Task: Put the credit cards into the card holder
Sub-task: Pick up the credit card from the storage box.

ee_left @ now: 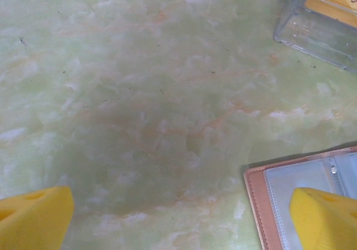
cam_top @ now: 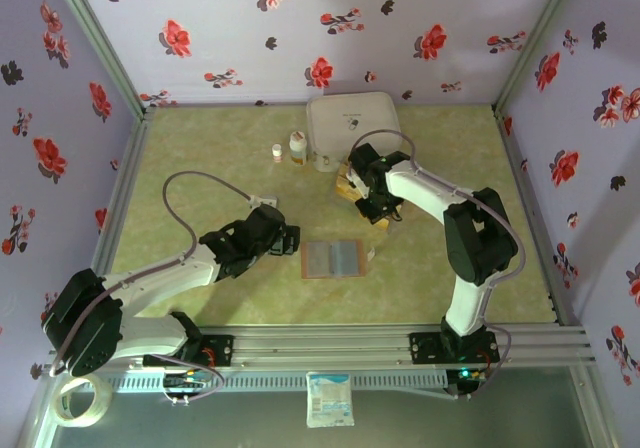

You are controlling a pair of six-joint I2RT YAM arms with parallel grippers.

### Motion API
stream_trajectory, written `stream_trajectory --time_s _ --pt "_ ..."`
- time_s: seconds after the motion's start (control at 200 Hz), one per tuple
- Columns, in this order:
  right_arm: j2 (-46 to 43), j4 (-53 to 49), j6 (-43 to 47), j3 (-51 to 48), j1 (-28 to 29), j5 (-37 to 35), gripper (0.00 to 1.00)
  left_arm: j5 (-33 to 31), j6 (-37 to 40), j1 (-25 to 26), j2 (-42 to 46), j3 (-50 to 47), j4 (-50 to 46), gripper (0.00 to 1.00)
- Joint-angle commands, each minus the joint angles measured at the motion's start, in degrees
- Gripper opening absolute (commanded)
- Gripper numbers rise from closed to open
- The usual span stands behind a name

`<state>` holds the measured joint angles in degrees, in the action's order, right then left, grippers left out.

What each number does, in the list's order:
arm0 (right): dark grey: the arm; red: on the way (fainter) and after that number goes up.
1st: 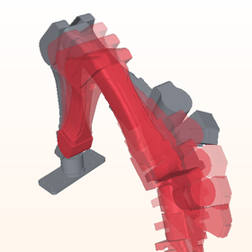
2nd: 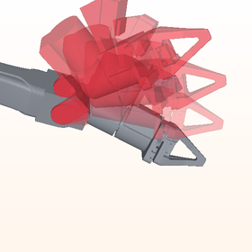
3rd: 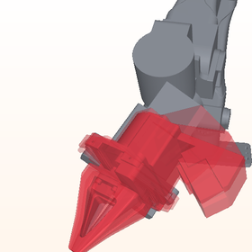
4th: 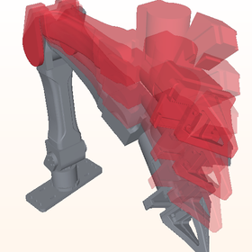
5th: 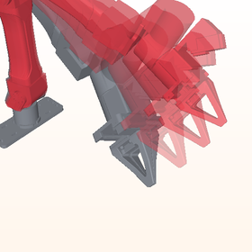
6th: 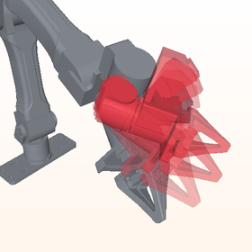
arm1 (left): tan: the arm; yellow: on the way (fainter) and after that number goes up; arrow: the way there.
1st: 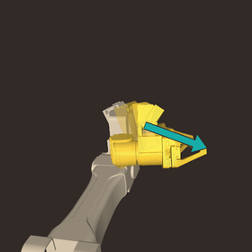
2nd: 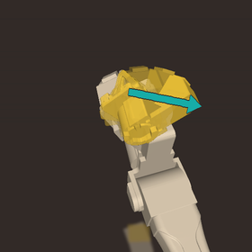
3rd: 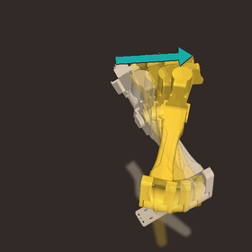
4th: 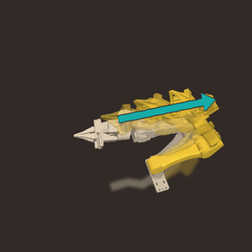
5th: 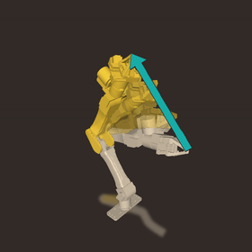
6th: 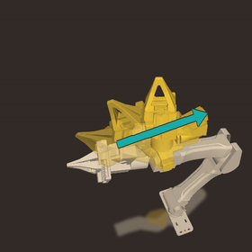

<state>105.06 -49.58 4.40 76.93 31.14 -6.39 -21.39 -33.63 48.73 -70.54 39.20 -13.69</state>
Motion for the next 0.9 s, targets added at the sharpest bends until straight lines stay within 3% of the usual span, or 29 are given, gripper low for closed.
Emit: stream_trajectory --time_s 0.0,0.245,0.61,0.74,0.895 --pt "-0.51 -2.51 0.43 1.45 0.31 -0.20 0.11 0.10 0.58 -0.57 -0.16 -0.38 0.43 1.00" --pt "-1.11 -3.69 2.07 3.88 0.64 -0.74 0.00 0.12 0.72 -0.57 0.50 0.09 -1.05 1.00" --pt "-11.80 -6.23 -1.59 5.92 5.02 -0.99 0.00 1.07 2.98 -0.57 0.76 1.92 -4.96 1.00" --pt "-19.17 1.48 -9.73 -1.69 5.42 6.51 0.00 2.83 3.57 0.33 -0.66 2.64 -6.18 1.00" --pt "-31.38 18.73 -23.91 -17.25 5.42 14.33 0.00 2.86 3.08 2.78 -2.85 2.46 -5.95 1.00"
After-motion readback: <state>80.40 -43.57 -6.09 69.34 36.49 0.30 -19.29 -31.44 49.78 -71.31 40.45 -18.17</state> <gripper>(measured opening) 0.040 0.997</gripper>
